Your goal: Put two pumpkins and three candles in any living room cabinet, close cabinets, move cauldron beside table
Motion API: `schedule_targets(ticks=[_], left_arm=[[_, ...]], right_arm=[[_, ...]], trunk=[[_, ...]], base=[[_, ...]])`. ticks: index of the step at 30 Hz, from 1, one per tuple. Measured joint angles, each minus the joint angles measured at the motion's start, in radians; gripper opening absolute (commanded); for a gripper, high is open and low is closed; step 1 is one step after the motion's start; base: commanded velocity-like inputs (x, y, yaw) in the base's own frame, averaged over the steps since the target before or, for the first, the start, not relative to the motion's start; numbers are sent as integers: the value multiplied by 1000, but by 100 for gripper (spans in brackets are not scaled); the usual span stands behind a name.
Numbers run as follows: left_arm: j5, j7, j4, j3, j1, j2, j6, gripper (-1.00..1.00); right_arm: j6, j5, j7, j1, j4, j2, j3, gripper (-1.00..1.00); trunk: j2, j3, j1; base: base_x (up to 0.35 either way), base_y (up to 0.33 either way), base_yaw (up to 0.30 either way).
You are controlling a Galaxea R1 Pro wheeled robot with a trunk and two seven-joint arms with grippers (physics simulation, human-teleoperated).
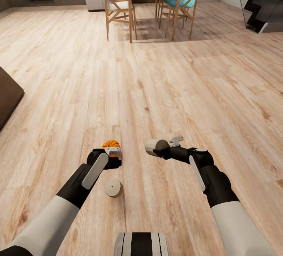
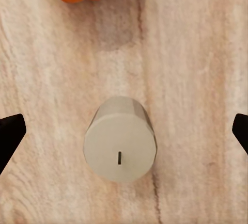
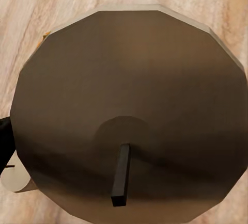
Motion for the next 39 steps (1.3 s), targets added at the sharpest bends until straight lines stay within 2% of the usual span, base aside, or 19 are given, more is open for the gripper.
schedule_targets(ticks=[4,31,39], left_arm=[[0,0,3,0,0,-5,-1,100],[0,1,7,0,0,-12,1,100],[-1,1,8,0,0,-12,2,100]], right_arm=[[0,1,1,0,0,2,1,-100],[0,6,-4,0,-3,2,1,-100],[1,0,2,0,-11,-5,-1,-100]], trunk=[[0,0,0],[-6,-104,12],[-6,-104,12]], base=[[0,0,0],[0,0,0],[0,0,0]])
